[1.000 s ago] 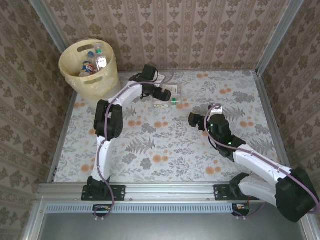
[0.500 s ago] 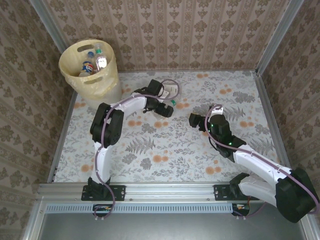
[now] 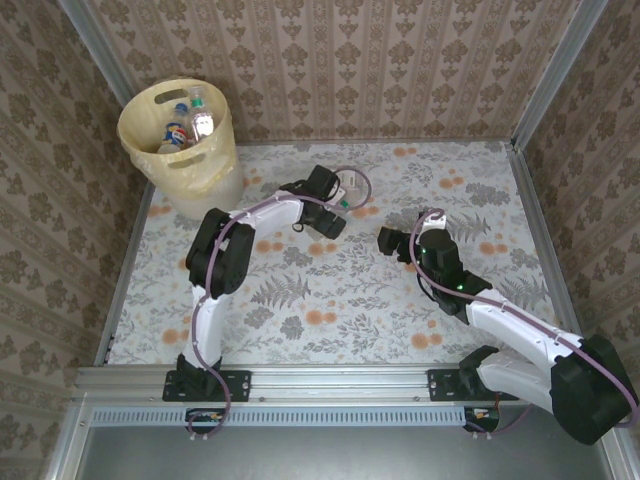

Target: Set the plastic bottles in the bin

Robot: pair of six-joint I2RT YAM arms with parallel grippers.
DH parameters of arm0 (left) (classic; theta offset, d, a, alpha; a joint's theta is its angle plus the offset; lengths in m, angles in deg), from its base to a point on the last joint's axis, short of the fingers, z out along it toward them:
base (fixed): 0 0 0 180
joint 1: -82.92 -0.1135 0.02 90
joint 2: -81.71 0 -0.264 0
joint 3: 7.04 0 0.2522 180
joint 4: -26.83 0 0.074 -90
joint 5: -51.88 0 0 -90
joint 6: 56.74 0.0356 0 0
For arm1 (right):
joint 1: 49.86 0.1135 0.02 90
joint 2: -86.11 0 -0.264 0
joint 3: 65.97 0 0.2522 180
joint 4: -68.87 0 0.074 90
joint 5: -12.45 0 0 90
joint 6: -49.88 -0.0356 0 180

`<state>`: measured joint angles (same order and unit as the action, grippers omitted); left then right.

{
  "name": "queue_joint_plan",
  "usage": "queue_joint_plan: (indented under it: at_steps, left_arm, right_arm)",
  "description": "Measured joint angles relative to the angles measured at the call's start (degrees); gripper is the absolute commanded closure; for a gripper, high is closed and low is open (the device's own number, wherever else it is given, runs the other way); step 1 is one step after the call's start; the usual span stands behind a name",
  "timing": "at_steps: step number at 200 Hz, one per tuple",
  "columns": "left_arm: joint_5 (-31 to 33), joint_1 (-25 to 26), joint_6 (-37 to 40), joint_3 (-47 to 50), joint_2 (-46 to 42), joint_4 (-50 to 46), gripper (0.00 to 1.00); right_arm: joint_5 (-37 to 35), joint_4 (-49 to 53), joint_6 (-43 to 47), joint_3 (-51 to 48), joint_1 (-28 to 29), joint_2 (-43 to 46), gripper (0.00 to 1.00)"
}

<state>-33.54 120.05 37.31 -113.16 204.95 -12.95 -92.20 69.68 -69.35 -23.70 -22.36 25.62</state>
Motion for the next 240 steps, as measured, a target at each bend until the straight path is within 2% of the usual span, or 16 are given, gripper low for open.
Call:
queue_joint_plan:
  at_steps: [35, 76, 123, 240]
  left_arm:
    - [-0.11, 0.42, 0.15, 1.33, 0.02, 0.17, 0.28]
    - [-0.50, 0.35, -0.59, 3.17, -0.15, 1.27, 0.32]
    - [-1.95, -0.44, -2.95, 9.31, -5.57, 4.09, 0.38]
    - [-7.45, -8.96, -9.68, 14.36, -25.57, 8.55, 0.41]
  right_arm:
    - [0.46, 0.37, 0.11, 0.00, 0.00, -0.11, 0.00]
    - [4.79, 0.31, 1.20, 0.02, 0.00, -1.86, 0.00]
    - [7.85, 0.26, 2.58, 2.01, 0.00, -5.18, 0.00]
    - [9.60, -1.16, 3.56, 6.91, 0.13, -10.03, 0.00]
